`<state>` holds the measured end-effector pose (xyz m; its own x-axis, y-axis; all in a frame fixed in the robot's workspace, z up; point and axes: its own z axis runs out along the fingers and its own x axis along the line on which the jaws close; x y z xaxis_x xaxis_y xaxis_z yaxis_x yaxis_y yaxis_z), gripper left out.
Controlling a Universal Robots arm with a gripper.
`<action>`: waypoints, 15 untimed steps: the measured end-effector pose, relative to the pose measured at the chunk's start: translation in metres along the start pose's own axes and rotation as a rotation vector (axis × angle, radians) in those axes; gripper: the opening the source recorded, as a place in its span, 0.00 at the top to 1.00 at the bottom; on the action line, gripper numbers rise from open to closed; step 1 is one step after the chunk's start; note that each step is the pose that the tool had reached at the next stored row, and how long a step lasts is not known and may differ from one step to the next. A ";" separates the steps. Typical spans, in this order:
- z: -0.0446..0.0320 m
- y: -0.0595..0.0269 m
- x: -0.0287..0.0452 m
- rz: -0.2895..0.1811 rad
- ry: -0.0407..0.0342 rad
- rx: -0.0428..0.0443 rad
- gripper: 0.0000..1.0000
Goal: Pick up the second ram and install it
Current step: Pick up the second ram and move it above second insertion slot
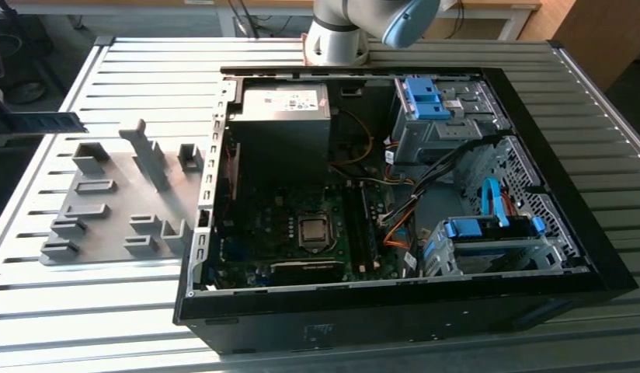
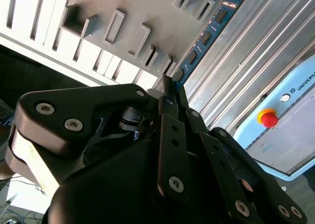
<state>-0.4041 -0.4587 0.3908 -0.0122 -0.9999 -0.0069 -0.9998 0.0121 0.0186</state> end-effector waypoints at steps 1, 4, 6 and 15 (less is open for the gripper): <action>-0.0009 0.0000 0.0000 0.000 0.0000 -0.0001 0.86; -0.0034 0.0000 0.0000 0.000 0.0000 0.0000 0.86; -0.0045 0.0001 0.0000 0.000 -0.0001 0.0000 0.86; -0.0045 0.0000 -0.0001 0.001 0.0000 -0.0001 0.86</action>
<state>-0.4040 -0.4586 0.3953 -0.0132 -0.9999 -0.0069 -0.9997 0.0131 0.0186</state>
